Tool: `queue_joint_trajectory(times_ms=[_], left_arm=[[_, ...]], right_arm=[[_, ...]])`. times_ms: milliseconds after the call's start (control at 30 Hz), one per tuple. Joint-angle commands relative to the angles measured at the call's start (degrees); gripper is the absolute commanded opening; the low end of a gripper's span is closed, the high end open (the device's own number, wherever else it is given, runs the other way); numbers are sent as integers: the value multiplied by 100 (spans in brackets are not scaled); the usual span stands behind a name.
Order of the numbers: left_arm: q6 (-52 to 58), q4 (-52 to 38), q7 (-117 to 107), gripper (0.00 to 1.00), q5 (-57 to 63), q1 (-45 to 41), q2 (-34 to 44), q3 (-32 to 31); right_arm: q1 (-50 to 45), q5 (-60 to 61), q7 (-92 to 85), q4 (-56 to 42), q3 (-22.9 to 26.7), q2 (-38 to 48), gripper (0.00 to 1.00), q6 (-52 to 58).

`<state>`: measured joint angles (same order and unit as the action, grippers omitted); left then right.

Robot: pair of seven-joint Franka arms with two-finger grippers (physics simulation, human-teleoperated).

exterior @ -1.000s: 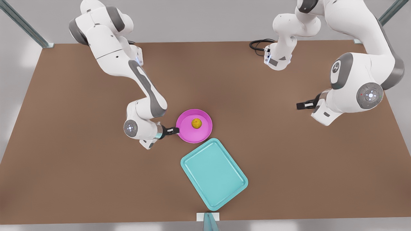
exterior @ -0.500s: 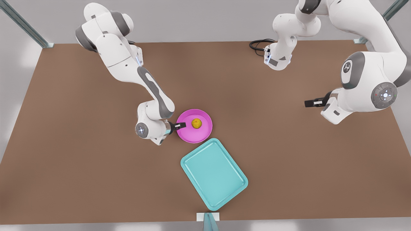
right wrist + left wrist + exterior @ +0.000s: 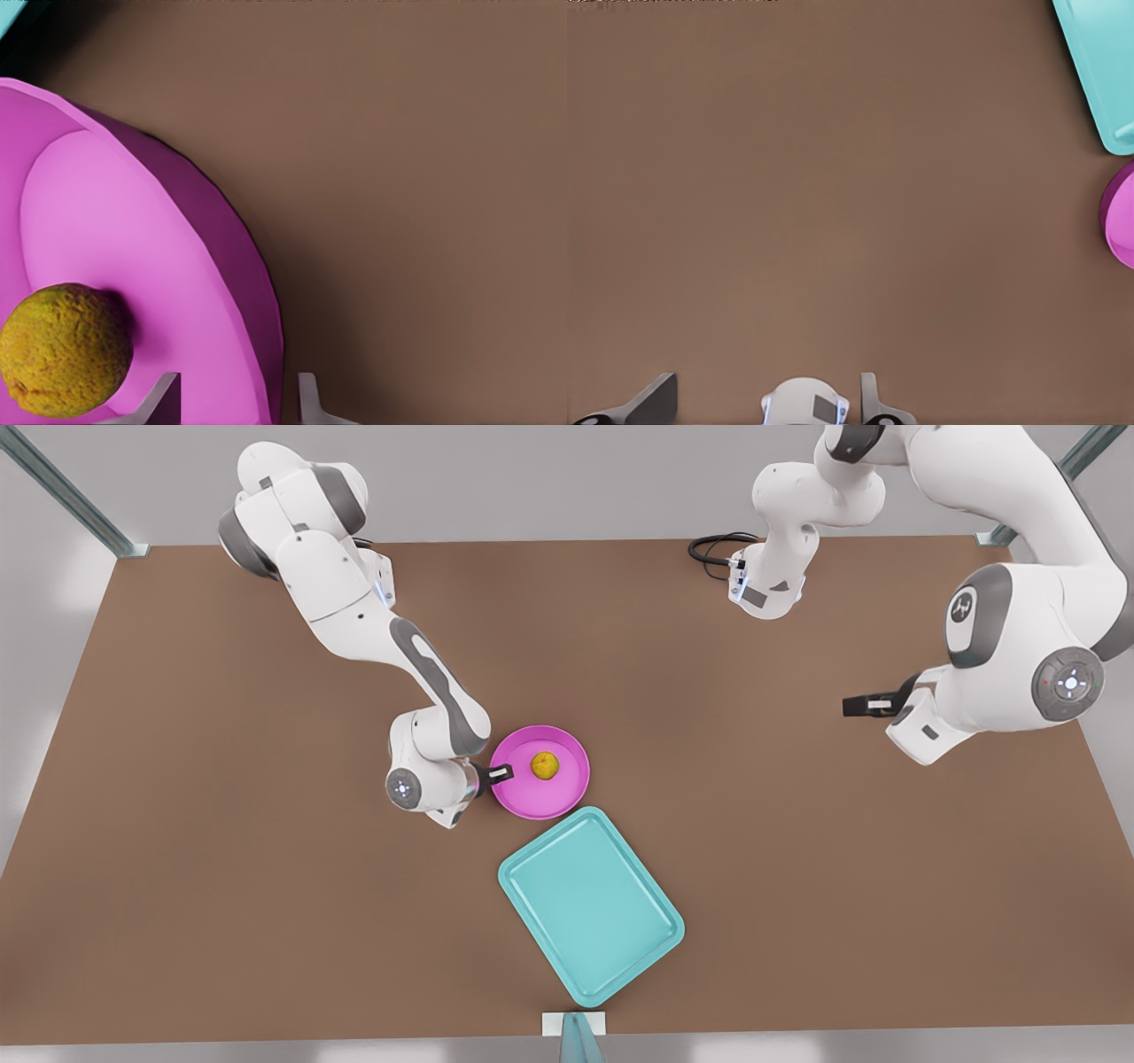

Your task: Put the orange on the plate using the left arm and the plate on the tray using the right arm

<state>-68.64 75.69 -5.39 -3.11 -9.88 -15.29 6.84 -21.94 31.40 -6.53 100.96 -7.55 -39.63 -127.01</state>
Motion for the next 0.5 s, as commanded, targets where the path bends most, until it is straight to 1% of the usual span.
queue_joint_trajectory(times_ms=[0,33,133,200,233,300,433,467], left_arm=[[-132,7,355,100,-6,4,-18,1],[-132,15,355,100,-6,4,-27,1],[-141,24,355,100,-6,4,-62,10],[-141,33,346,100,-85,13,-62,27],[-141,33,355,100,-102,13,-62,63],[-141,33,355,100,-111,13,-62,63],[-141,24,355,100,-111,13,-97,63],[-141,24,355,100,-111,13,-97,63]], right_arm=[[-3,-2,-323,-24,-1,-18,57,0],[-3,-11,-323,-24,-1,-27,57,0],[5,-11,-314,-77,-1,-45,42,62],[-3,-11,-314,-85,-1,-45,35,71],[5,-11,-314,-85,-1,-45,28,79],[5,-11,-305,-94,-1,-27,21,88],[-3,-2,-296,-164,-1,25,21,228],[5,-2,-270,-322,-1,43,21,404]])
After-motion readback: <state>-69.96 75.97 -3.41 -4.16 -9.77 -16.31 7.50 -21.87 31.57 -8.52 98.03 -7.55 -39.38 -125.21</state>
